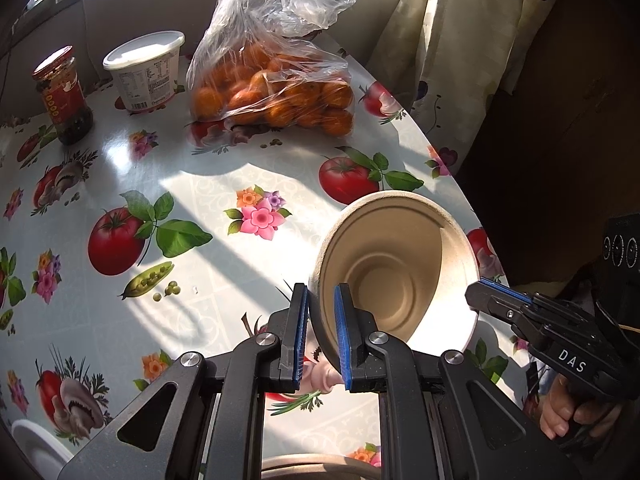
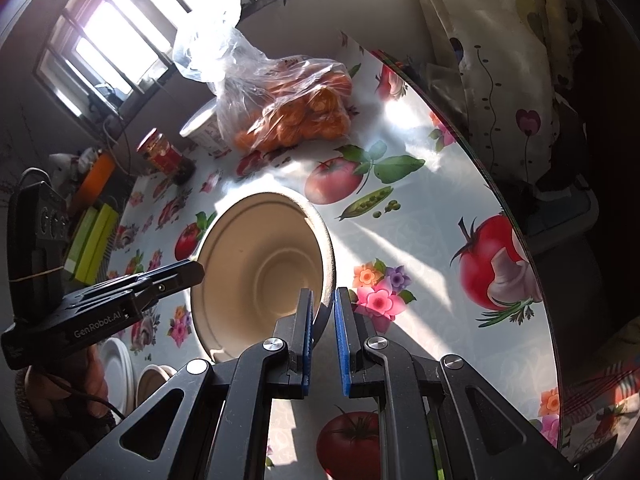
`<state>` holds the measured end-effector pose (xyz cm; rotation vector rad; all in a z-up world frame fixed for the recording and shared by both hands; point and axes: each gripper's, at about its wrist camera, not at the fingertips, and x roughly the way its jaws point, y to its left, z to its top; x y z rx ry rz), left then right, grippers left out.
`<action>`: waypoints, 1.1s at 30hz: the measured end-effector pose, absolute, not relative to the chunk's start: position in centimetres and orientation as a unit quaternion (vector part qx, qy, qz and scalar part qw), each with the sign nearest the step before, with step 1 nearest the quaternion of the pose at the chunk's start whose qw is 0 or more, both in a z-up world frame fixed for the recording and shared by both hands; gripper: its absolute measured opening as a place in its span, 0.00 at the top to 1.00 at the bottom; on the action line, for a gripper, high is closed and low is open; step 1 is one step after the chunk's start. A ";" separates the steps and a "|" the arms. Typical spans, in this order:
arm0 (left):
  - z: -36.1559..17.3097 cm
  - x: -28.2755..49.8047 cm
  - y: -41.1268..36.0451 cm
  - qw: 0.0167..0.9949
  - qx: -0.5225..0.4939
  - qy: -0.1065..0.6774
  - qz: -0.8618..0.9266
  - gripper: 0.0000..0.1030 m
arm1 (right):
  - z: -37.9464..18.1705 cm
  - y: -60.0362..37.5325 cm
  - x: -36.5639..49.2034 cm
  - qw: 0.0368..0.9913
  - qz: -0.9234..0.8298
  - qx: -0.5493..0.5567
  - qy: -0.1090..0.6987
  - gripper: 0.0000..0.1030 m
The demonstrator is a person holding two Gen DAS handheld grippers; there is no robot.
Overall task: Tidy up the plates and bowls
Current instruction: 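Lift the third bowl with the left tool toward the right tool's bowls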
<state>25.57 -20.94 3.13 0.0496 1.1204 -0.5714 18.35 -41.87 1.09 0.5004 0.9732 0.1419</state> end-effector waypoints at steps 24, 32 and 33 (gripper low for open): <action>5.2 22.5 -19.5 0.821 0.022 0.502 -0.272 0.86 | 3.7 -40.6 15.4 0.862 0.074 0.229 0.446 0.89; 6.1 20.9 -18.1 0.826 0.022 0.493 -0.273 0.86 | 4.2 -39.6 13.8 0.862 0.086 0.233 0.442 0.89; 6.1 20.7 -17.9 0.826 0.021 0.493 -0.273 0.86 | 4.2 -39.4 13.6 0.862 0.088 0.232 0.441 0.89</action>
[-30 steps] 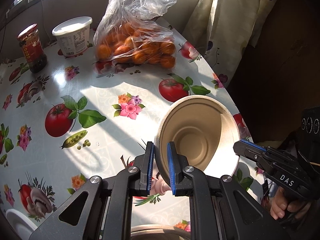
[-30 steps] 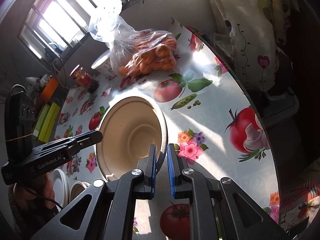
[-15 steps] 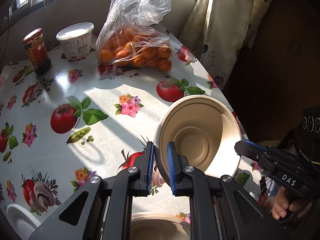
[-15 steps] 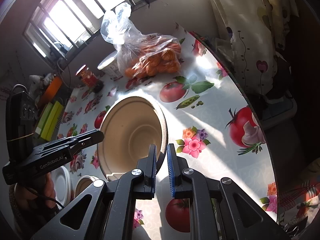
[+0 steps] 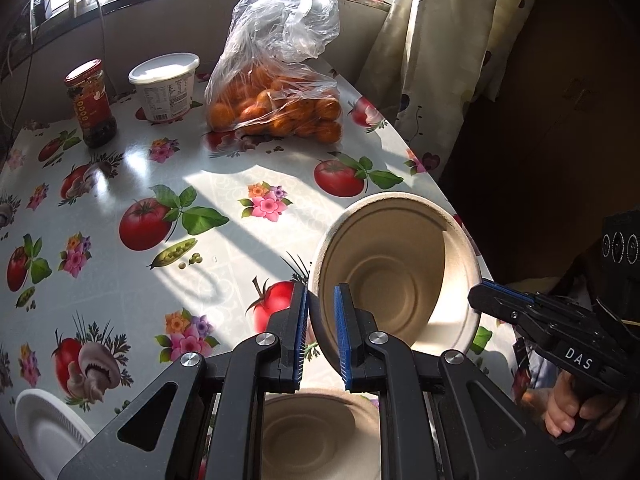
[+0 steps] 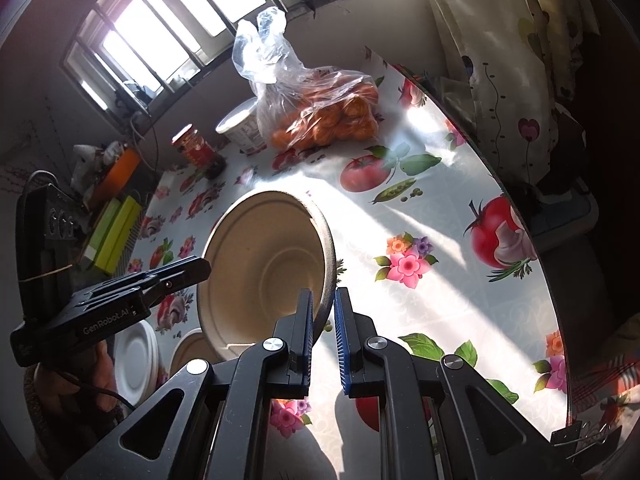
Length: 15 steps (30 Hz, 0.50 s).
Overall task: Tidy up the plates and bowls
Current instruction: 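Lift the third bowl with the left tool toward the right tool's bowls, then lower the left tool's bowl into the bowls held by the right tool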
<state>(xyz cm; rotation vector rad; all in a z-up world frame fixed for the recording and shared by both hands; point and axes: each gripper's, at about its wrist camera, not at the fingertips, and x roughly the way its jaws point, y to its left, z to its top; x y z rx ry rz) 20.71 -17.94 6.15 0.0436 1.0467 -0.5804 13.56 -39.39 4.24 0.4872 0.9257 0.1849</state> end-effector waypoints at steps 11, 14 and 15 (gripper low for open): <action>6.3 18.8 -15.8 0.830 0.013 0.487 -0.270 0.86 | 4.3 -37.5 11.6 0.861 0.102 0.232 0.441 0.89; 6.4 18.3 -15.1 0.832 0.009 0.485 -0.270 0.86 | 4.4 -37.0 11.2 0.861 0.105 0.232 0.441 0.89; 6.4 18.2 -15.0 0.831 0.008 0.486 -0.269 0.86 | 4.3 -36.9 11.1 0.861 0.106 0.232 0.441 0.89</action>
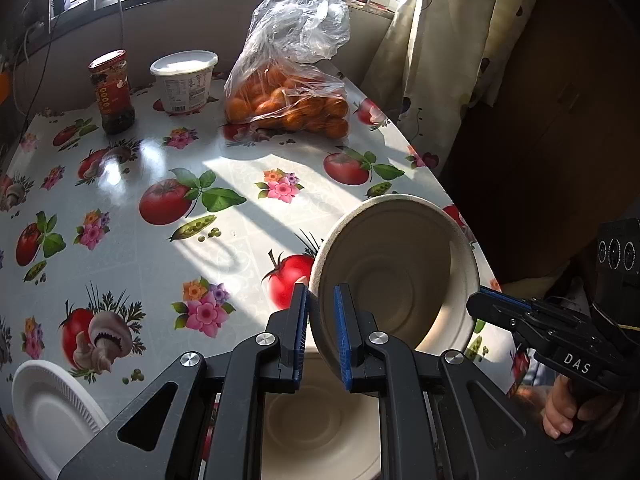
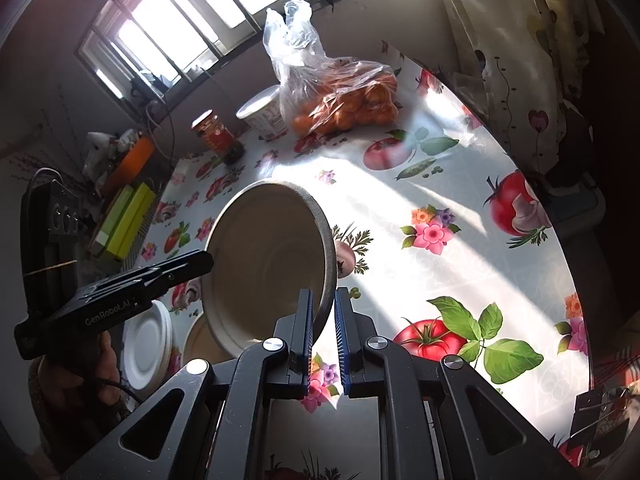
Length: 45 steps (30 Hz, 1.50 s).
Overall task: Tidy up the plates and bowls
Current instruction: 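Lower the left tool's bowl into the bowls held by the right tool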
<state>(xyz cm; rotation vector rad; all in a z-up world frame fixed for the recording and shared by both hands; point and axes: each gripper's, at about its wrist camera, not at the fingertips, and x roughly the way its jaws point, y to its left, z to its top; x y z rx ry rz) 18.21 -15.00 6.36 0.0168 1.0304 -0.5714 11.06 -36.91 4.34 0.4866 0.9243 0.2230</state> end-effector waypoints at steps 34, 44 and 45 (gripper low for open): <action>7.0 14.5 -10.7 0.834 0.004 0.487 -0.260 0.86 | 5.0 -33.0 7.8 0.851 0.142 0.233 0.450 0.89; 6.1 13.3 -9.1 0.832 -0.003 0.493 -0.254 0.86 | 3.9 -31.6 7.1 0.843 0.150 0.232 0.462 0.89; 6.0 13.2 -8.9 0.832 -0.004 0.493 -0.254 0.86 | 3.8 -31.5 7.0 0.843 0.150 0.232 0.462 0.89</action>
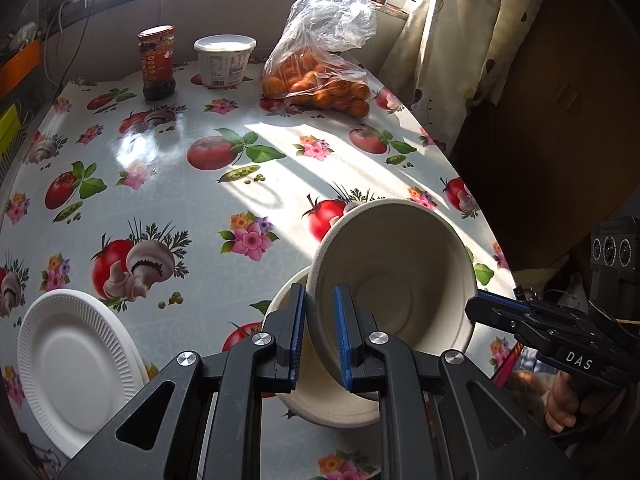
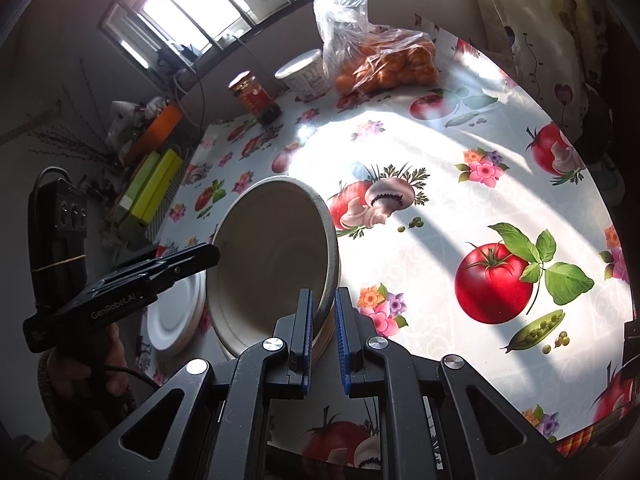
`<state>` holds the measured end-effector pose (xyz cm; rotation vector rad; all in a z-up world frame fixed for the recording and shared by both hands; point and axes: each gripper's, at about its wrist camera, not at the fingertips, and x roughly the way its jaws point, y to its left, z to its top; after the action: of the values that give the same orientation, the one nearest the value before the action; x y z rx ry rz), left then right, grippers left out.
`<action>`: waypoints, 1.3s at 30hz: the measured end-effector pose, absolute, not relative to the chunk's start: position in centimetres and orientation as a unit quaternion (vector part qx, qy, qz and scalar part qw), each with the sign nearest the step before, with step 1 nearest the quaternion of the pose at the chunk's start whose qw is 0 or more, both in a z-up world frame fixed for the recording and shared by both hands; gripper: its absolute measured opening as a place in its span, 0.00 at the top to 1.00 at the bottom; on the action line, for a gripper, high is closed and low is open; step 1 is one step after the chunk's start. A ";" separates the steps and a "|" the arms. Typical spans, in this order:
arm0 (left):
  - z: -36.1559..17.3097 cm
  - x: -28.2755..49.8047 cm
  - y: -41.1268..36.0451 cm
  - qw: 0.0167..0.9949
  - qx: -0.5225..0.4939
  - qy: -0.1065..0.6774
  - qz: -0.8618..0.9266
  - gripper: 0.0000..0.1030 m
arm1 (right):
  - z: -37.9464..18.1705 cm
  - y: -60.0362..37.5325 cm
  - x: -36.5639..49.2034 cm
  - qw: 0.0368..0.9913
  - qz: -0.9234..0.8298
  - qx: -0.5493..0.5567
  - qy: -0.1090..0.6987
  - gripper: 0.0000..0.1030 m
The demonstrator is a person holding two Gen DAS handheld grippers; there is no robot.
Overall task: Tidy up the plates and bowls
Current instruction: 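Lower the left tool's bowl into the bowls held by the right tool, then open the left tool to release its bowl onto the nested bowls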
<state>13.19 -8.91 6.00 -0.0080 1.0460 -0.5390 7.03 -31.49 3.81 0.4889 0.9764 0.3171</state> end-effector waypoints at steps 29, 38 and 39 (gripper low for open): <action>3.7 11.9 -6.2 0.825 -0.024 0.513 -0.234 0.86 | 2.2 -29.0 6.9 0.829 0.165 0.218 0.488 0.87; 2.9 12.2 -6.2 0.823 -0.026 0.517 -0.232 0.86 | 1.7 -28.7 7.2 0.830 0.157 0.206 0.493 0.87; 2.8 12.2 -6.3 0.823 -0.025 0.517 -0.232 0.86 | 1.7 -28.6 7.3 0.831 0.156 0.204 0.493 0.87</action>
<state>12.18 -6.28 2.83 -0.0533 1.0999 -0.4932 7.29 -28.63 1.66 0.4330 1.0464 0.3299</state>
